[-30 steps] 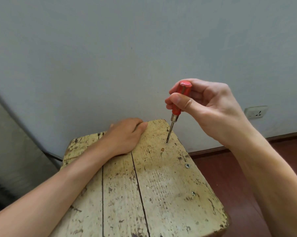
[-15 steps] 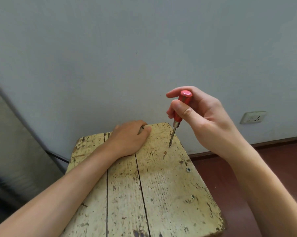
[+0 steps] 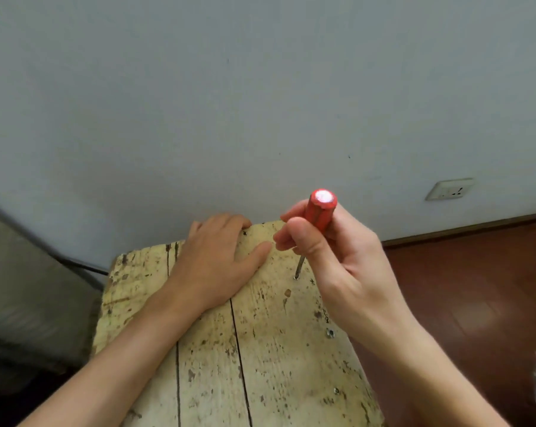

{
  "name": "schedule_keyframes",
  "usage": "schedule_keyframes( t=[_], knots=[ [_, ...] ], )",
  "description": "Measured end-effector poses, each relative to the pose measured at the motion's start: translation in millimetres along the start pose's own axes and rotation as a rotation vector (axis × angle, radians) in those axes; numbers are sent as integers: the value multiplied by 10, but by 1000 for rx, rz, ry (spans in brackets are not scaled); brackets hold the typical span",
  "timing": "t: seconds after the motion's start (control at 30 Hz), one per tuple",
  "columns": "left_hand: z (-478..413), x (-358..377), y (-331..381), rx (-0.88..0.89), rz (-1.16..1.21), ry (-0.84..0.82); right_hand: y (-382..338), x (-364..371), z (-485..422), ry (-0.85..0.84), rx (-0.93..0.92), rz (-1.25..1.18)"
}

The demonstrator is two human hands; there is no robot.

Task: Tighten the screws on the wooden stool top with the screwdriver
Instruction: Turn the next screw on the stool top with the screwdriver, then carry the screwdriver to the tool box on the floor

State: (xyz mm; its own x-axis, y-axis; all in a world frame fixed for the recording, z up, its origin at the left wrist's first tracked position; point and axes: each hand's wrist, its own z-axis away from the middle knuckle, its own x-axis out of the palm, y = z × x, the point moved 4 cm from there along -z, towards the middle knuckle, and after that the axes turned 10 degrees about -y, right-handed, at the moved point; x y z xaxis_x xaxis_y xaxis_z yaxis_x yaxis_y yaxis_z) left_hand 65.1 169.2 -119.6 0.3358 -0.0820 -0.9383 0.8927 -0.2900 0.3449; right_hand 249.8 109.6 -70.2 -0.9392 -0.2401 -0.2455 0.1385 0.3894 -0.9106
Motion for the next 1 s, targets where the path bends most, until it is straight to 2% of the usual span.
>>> schedule_keyframes(
  t=[0.1,0.17,0.27,0.37,0.43,0.5,0.57,0.7,0.77,1.0],
  knots=[
    [126,-120,102,10,-42,79,-175,-30,34,-26,165,-12],
    [208,-223,203,-36,-55,53,-322,-55,34,-69,284,-31],
    [364,-315,354,-133,-97,-260,-595,-136,12,-84,423,-48],
    [720,-549,528,-222,-108,-536,-995,-300,42,-38,474,-46],
    [1075,-847,664,-320,5,-627,-1271,-365,164,-66,543,-26],
    [1463,-1218,815,-473,230,-693,-1590,-440,333,-96,644,9],
    [1904,-1668,963,-608,438,-703,-1952,-554,566,-84,752,44],
    [2899,-2564,1276,-824,671,-692,-2740,-788,1093,-22,997,110],
    [3398,-2935,1485,-882,754,-687,-3196,-922,1365,-47,1081,142],
    [4732,-3616,1729,-1151,949,-551,-4193,-1315,1526,-314,1075,301]
  ],
)
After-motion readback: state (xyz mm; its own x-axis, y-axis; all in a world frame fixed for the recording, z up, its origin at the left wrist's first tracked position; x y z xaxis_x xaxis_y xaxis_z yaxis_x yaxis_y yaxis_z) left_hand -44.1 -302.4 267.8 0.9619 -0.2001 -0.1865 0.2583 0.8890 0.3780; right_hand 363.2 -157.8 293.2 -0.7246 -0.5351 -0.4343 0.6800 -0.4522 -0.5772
